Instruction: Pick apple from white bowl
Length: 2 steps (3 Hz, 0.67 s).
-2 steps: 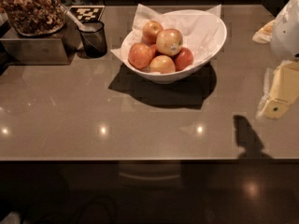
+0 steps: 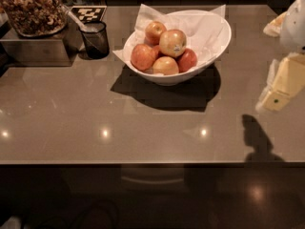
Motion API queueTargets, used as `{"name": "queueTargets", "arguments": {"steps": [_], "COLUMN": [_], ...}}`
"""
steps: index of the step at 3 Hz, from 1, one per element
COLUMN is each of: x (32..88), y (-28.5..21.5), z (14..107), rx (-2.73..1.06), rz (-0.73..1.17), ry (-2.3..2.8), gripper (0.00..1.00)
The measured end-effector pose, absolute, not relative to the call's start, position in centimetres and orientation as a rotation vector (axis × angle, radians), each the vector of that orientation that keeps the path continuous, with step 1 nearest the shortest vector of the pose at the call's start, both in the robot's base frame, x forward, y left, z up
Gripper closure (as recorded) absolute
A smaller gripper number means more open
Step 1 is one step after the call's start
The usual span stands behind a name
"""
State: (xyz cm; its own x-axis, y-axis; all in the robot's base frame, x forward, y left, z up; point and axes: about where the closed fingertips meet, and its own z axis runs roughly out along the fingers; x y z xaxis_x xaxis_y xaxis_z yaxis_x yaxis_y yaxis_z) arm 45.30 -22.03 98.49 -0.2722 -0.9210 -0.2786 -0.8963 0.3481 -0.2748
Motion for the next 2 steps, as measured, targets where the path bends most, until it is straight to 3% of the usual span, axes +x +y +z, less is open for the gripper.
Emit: {"name": "queueTargets", "arguments": {"steps": [2], "x": [53.1], "y": [-24.3], "z": [103.0], "rx": [-1.176], "rz": [0.108], "ry": [2.145], "gripper": [0.0]}}
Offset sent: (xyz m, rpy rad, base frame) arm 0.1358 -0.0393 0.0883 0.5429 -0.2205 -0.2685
